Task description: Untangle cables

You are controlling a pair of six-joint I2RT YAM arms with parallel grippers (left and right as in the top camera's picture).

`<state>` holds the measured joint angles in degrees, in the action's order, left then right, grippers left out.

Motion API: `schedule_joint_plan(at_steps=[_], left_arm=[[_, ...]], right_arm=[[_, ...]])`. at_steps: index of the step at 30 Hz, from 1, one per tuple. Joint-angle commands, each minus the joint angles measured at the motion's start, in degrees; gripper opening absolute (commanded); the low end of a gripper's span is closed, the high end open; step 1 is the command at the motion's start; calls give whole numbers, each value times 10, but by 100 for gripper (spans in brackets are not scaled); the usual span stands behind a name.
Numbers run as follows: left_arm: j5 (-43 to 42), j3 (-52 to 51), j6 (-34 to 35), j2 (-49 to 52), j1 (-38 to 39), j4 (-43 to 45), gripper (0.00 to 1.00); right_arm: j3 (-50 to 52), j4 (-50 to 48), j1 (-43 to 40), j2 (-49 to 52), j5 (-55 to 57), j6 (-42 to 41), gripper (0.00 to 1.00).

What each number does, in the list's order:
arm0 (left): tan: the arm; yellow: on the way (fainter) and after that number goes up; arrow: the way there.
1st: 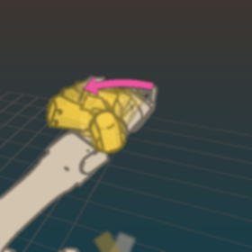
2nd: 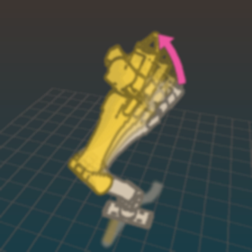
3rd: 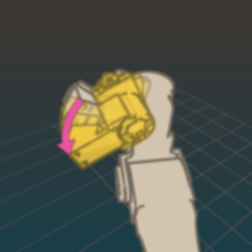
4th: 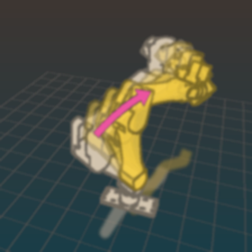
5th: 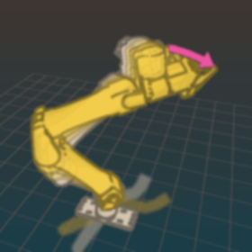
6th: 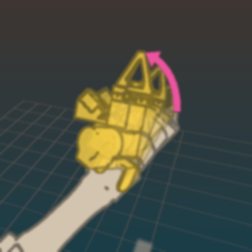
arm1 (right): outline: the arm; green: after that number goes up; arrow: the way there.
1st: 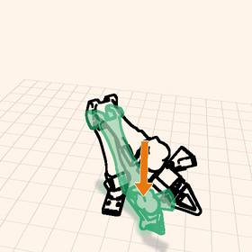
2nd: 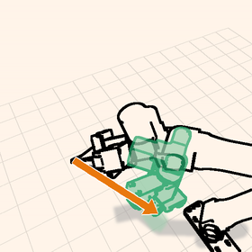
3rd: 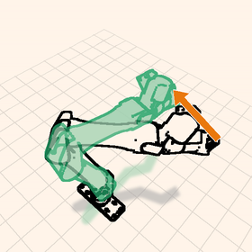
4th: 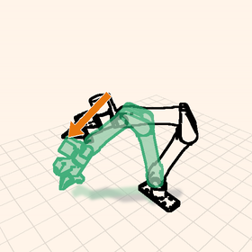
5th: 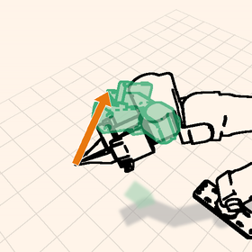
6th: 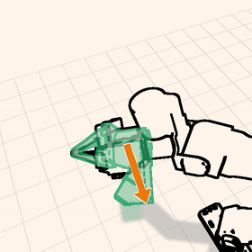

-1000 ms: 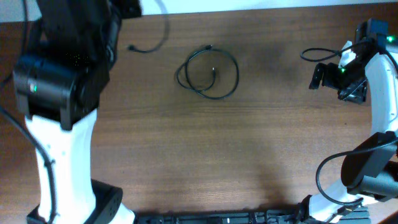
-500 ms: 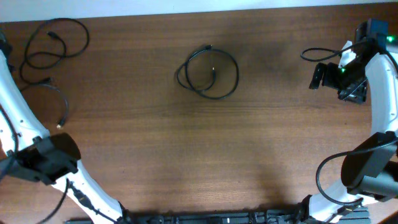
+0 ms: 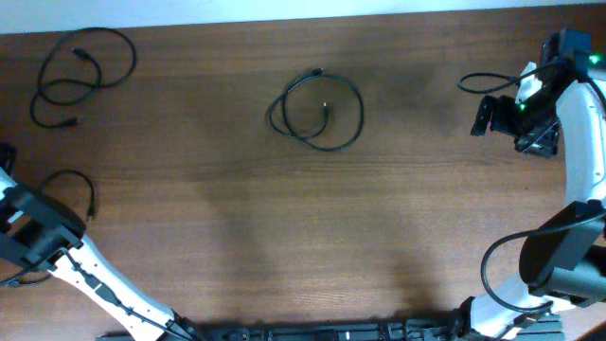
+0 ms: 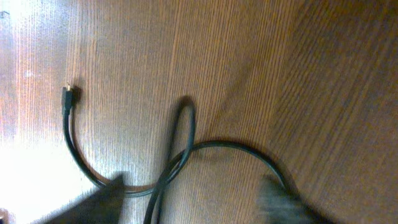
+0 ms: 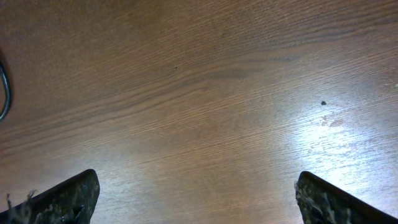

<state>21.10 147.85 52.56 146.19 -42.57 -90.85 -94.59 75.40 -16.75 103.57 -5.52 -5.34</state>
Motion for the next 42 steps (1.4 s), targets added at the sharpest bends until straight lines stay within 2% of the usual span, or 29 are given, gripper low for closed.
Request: schedule_joint_plan(at_steps=[1, 4, 5, 6, 7, 9, 14, 16, 17, 18, 19, 22, 24, 27, 30, 31, 32, 34, 35, 36, 38, 41, 42], left_arm=[[-4, 3, -48, 20, -3, 1, 84], [-30, 3, -75, 20, -4, 2, 39], [-34, 3, -80, 20, -3, 1, 34], [-34, 3, -118, 20, -1, 6, 30], [-33, 3, -198, 20, -1, 22, 0], [-16, 3, -224, 20, -1, 28, 0], [-19, 3, -323, 20, 16, 130, 0], [-58, 3, -350, 29, 26, 163, 0], [-126, 3, -405, 42, 33, 175, 0], [-133, 3, -418, 59, 38, 163, 0], [-129, 3, -437, 75, 38, 146, 6], [-96, 3, -437, 74, 38, 118, 77], [-78, 4, -436, 55, 42, 111, 87], [-84, 4, -436, -1, 55, 122, 96], [-91, 4, -436, -73, 74, 128, 96], [-126, 4, -436, -83, 73, 129, 89], [-126, 4, -434, -83, 71, 118, 77], [-78, 3, -428, -79, 59, 96, 77], [-83, 3, -428, -79, 49, 93, 70], [-104, 2, -428, -75, 36, 87, 49], [-171, 2, -428, -54, 16, 82, 66], [-189, 2, -428, -9, 10, 71, 54], [-197, 2, -428, -5, 10, 74, 52]], right_arm=[[-1, 0, -2, -1, -3, 5, 98], [-1, 0, -2, -1, -3, 4, 98], [-1, 0, -2, -1, -3, 5, 98], [-1, 0, -2, -1, -3, 5, 98], [-1, 0, -2, -1, -3, 5, 98], [-1, 0, -2, -1, -3, 5, 99], [-1, 0, -2, -1, -3, 5, 98], [-1, 0, -2, -1, -3, 5, 98], [-1, 0, -2, -1, -3, 4, 98], [-1, 0, -2, -1, -3, 4, 98], [-1, 0, -2, -1, -3, 5, 98], [-1, 0, -2, -1, -3, 5, 98], [-1, 0, -2, -1, -3, 5, 98], [-1, 0, -2, -1, -3, 4, 98], [-1, 0, -2, -1, -3, 5, 98], [-1, 0, -2, -1, -3, 4, 98], [-1, 0, -2, -1, -3, 5, 98], [-1, 0, -2, -1, -3, 5, 98], [-1, 0, -2, -1, -3, 4, 98], [-1, 0, -2, -1, -3, 5, 98], [-1, 0, -2, -1, -3, 5, 98], [-1, 0, -2, -1, -3, 5, 98], [-1, 0, -2, -1, -3, 5, 98]])
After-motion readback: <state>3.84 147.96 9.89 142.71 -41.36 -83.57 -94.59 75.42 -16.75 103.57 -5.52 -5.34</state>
